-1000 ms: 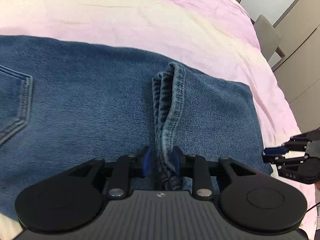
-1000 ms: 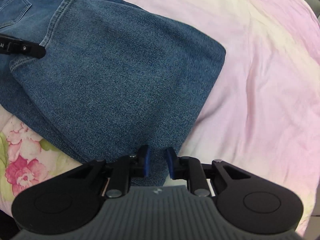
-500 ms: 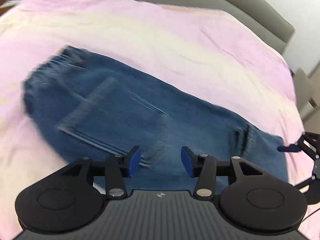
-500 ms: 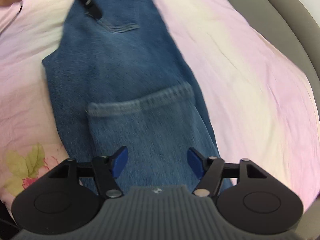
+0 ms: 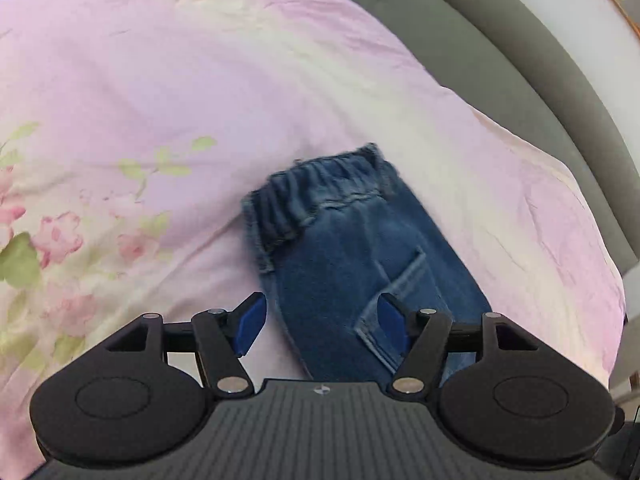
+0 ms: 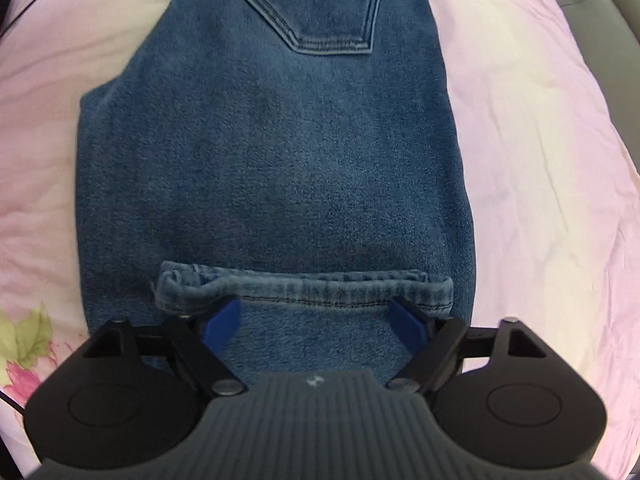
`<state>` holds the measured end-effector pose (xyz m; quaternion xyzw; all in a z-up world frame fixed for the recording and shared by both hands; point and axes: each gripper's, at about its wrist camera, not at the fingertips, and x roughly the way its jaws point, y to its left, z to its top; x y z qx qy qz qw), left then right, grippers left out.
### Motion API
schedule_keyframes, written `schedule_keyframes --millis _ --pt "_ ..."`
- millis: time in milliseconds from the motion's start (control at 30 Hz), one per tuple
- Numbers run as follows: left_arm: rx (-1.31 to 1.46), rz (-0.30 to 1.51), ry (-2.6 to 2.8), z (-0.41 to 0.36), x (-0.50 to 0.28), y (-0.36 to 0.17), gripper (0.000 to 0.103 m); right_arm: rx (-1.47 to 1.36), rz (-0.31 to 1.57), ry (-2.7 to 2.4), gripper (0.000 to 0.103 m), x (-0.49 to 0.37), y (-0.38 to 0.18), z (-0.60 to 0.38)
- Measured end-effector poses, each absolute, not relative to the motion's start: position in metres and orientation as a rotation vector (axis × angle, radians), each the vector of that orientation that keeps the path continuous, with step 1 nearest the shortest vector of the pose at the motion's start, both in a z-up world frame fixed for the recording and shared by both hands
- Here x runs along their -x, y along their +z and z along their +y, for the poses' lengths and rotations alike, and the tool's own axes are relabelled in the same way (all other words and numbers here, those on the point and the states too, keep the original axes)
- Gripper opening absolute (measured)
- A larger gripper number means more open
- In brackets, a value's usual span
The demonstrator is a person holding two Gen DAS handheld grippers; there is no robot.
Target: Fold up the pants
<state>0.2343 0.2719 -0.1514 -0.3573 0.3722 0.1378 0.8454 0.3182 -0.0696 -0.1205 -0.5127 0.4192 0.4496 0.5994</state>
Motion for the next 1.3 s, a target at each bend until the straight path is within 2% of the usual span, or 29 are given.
schedule_keyframes --millis 133,200,333,367,400,533,767,800,900,1100,1300 --pt "0.820 0.799 0.302 0.285 -0.239 -0.166 0.078 1.169 1.033 1.070 0.087 -0.333 -0.128 -0.061" --pt "0.876 0.801 0.287 0.292 -0.244 -0.176 0.084 1.158 1.051 1.087 0.087 -0.339 -0.131 -0.060" --pt "0.968 0.785 0.286 0.299 -0.255 -0.193 0.085 1.132 1.071 1.104 0.088 -0.349 -0.134 -0.063" --pt "0.979 0.777 0.282 0.299 -0.256 -0.196 0.080 1.128 1.069 1.106 0.088 -0.350 -0.134 -0.064" --pt "0.993 0.768 0.275 0.299 -0.257 -0.199 0.068 1.122 1.066 1.107 0.088 -0.349 -0.129 -0.068" --pt "0.965 0.730 0.275 0.292 -0.254 -0.191 0.055 1.086 1.066 1.105 0.088 -0.353 -0.126 -0.077" --pt "0.800 0.604 0.202 0.258 -0.243 -0.135 0.052 1.049 1.028 1.098 0.088 -0.346 -0.115 -0.100" --pt "0.765 0.588 0.193 0.249 -0.239 -0.124 0.052 1.045 1.014 1.091 0.086 -0.343 -0.125 -0.100" --pt "0.667 0.541 0.146 0.218 -0.233 -0.089 0.051 0.993 0.970 1.049 0.084 -0.333 -0.107 -0.116" --pt "0.411 0.474 0.014 0.123 -0.232 -0.017 0.049 0.807 0.913 0.876 0.084 -0.307 -0.065 -0.177" --pt "0.124 0.495 -0.081 0.002 -0.243 0.006 0.047 0.587 0.905 0.705 0.084 -0.281 -0.036 -0.247"
